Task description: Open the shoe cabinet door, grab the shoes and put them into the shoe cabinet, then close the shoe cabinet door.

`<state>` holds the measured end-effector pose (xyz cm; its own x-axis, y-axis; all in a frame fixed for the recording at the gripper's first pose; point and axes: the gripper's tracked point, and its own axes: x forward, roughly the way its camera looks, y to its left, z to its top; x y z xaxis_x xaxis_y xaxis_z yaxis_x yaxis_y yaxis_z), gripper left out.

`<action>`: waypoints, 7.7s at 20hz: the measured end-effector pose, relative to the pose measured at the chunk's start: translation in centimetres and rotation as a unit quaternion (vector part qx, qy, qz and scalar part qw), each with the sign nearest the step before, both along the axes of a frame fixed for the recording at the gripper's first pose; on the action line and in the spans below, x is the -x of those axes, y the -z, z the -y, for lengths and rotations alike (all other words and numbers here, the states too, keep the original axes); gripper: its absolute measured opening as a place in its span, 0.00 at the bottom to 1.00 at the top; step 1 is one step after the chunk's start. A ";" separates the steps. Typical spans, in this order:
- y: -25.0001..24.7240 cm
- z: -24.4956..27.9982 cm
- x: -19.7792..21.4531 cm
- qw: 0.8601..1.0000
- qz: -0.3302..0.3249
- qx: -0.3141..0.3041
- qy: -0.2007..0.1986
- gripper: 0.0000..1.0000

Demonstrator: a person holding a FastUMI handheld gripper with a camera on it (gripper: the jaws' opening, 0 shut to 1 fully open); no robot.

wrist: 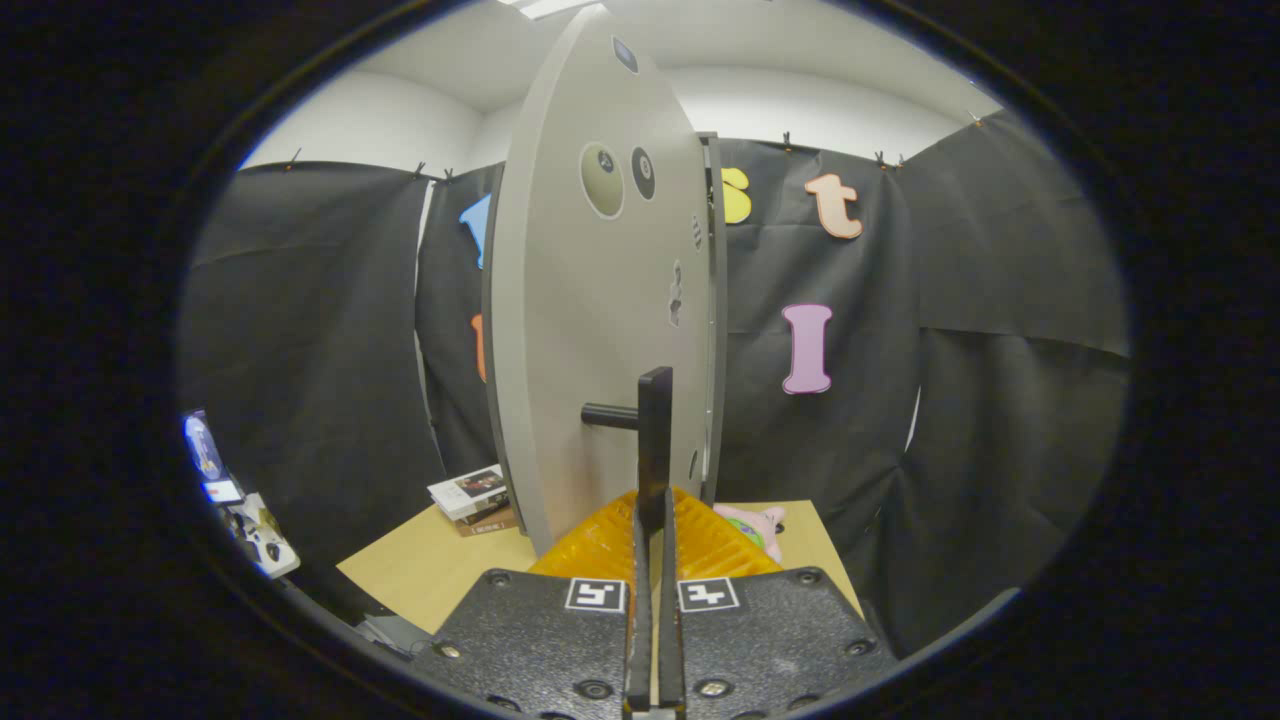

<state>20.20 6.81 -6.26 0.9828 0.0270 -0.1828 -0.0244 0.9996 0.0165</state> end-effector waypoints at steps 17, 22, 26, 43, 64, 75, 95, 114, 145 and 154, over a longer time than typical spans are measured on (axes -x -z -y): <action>-0.3 2.7 1.3 0.998 0.000 -0.029 0.048 0.08; 0.1 3.3 3.1 0.996 -0.003 -0.020 0.082 0.36; 1.8 2.1 4.6 0.996 -0.021 0.004 0.092 0.66; 16.0 -6.5 4.3 0.973 -0.228 -0.017 0.018 1.00; 29.2 -3.9 -9.3 0.937 -0.335 -0.084 0.052 0.74; 24.9 -5.7 -9.2 0.947 -0.312 -0.081 0.000 0.07; -6.3 -6.1 -15.0 0.996 -0.082 -0.017 0.018 0.07; -12.3 -0.5 -40.6 0.996 -0.058 -0.037 0.064 0.07; -13.0 -4.5 -23.0 0.997 -0.050 -0.035 0.042 0.99; -14.4 -6.9 -3.5 1.000 -0.028 -0.012 0.003 1.00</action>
